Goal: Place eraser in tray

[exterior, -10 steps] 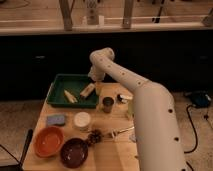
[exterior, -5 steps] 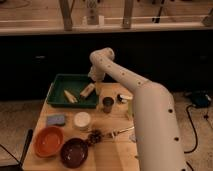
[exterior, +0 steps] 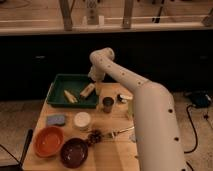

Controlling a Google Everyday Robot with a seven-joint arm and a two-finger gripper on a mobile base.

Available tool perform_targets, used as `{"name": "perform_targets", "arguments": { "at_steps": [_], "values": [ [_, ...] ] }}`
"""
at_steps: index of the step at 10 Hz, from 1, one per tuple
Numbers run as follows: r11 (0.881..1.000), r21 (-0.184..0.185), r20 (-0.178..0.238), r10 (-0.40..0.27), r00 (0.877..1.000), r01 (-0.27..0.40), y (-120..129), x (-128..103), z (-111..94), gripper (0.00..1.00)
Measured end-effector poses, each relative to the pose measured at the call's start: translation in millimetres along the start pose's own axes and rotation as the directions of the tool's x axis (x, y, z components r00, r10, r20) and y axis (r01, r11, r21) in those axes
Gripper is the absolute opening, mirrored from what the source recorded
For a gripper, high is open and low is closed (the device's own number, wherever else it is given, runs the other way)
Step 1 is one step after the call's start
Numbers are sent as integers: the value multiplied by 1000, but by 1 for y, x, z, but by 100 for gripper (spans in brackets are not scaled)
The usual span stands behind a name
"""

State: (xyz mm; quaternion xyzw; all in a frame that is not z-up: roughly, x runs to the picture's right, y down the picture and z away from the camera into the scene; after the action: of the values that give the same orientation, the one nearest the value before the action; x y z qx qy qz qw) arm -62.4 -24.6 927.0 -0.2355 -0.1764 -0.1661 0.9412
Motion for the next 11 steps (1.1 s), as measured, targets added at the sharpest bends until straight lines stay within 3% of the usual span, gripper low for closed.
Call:
{"name": "perform_targets", "arguments": {
  "at_steps": [11],
  "values": [
    [1000,0,0,0,1000,0,0,0,0,80]
  ]
}}
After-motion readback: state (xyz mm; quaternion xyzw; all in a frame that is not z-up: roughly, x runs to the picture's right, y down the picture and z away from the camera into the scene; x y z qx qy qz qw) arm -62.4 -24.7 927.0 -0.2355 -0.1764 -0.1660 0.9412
